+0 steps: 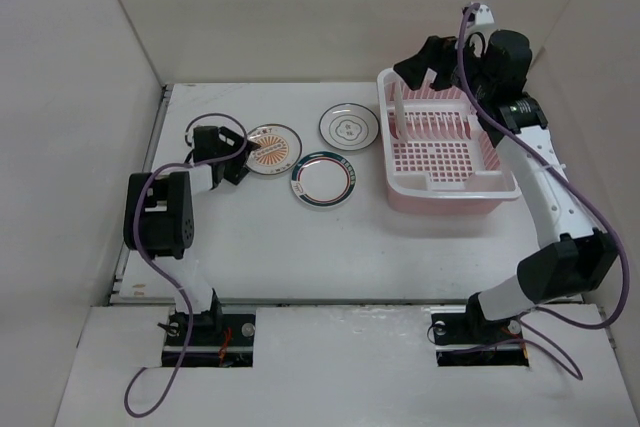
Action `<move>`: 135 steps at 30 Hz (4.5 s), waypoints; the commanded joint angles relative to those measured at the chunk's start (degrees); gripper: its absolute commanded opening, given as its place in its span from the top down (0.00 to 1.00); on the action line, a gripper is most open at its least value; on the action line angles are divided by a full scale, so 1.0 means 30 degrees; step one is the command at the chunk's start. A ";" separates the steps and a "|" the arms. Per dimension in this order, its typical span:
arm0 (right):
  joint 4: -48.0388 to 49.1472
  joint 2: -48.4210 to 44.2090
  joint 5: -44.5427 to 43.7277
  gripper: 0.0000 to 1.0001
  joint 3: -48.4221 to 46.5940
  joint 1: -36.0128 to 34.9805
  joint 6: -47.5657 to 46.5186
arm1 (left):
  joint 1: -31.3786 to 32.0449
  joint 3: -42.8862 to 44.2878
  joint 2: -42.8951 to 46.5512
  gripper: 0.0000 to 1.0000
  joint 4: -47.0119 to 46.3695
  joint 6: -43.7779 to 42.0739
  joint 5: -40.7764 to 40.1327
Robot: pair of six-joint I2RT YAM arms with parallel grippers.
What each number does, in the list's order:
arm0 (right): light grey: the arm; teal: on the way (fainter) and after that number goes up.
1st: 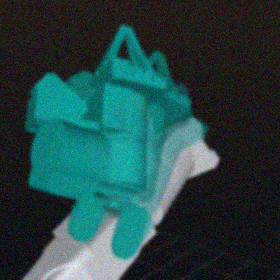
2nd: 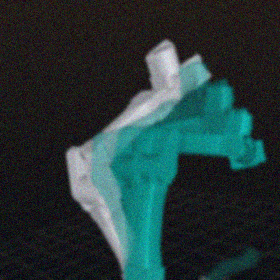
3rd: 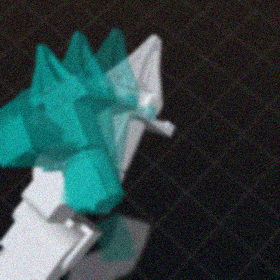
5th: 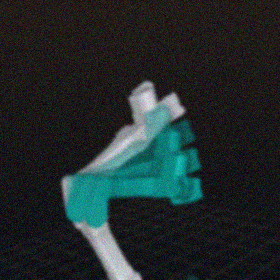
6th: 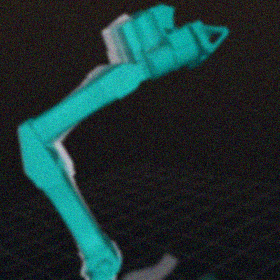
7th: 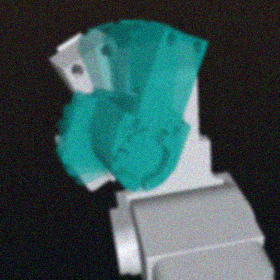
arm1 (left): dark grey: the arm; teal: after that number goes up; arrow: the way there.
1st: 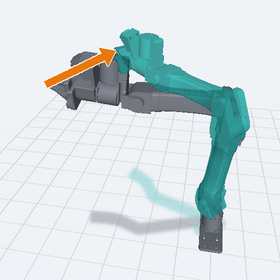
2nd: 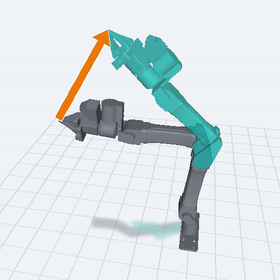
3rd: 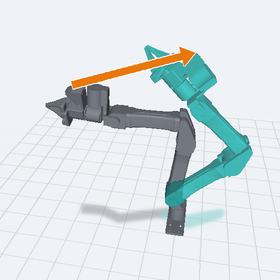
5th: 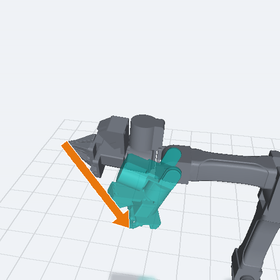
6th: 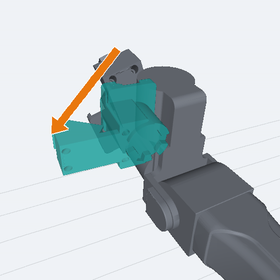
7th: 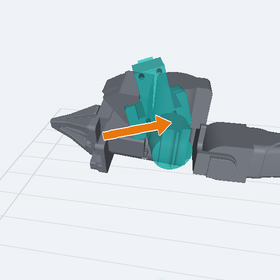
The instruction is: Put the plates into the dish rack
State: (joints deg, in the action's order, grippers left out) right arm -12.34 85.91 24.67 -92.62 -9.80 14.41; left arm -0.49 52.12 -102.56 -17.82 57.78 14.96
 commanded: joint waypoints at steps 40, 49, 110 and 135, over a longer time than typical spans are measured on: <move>-0.3185 0.5287 -0.8163 0.00 -0.3873 -1.1582 -1.6406 | 0.0047 1.3770 0.2100 1.00 1.9740 -0.1418 -0.2966; -0.3065 0.8274 -0.7431 0.01 -0.5719 -1.2904 -1.7637 | 0.0047 1.2657 0.4713 1.00 1.9740 -0.1066 -0.0065; 0.0654 0.1540 -0.0402 1.00 0.0812 0.2475 -0.2813 | 0.0454 0.5184 0.6390 0.00 1.1622 -0.6545 0.0992; -0.0663 0.4995 -0.2392 1.00 0.1078 0.1949 -0.4395 | 0.0896 0.5362 0.5623 0.00 1.1449 -0.6955 0.0374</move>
State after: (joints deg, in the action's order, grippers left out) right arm -16.73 100.90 17.82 -85.82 -3.20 2.33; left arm 2.20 65.71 -86.30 18.15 37.93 16.32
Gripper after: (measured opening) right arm 0.094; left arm 0.996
